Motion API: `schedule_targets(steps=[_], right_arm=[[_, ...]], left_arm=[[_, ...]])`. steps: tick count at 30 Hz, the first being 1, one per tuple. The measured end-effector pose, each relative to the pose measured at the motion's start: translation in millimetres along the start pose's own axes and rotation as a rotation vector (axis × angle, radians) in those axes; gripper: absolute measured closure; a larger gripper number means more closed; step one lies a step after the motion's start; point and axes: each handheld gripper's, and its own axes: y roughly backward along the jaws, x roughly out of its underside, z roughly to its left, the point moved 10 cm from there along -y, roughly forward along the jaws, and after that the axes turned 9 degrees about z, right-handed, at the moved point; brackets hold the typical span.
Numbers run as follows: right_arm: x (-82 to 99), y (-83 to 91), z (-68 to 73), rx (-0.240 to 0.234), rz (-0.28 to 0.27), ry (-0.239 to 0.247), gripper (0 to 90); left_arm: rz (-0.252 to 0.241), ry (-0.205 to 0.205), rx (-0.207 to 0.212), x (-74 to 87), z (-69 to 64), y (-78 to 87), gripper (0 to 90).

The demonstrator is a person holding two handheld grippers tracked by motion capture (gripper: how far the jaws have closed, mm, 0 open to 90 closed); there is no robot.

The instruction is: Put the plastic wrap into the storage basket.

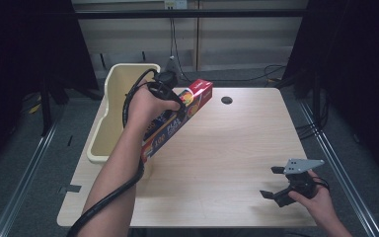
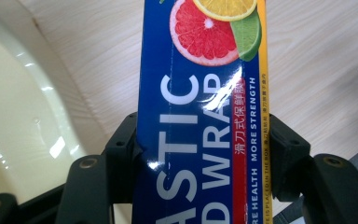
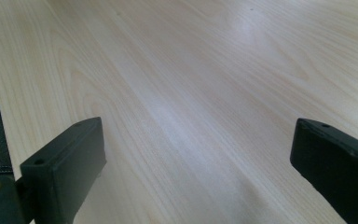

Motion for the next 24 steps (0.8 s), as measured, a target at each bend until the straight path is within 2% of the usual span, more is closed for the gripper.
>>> schedule_targets(steps=[16, 20, 24], right_arm=[[0.6, -0.4, 0.3, 0.002, 0.005, 0.004, 3.1], [0.7, -0.5, 0.0, 0.002, 0.005, 0.002, 3.1], [0.7, -1.0, 0.1, 0.007, 0.008, 0.005, 3.1]], left_arm=[[-0.021, 0.086, -0.036, 8.3, 25.1, 28.6, 40.7], [-0.05, 0.124, -0.038, 10.2, 32.4, 34.9, 40.7], [-0.05, 0.155, -0.05, 15.2, 39.9, 40.7, 40.7]])
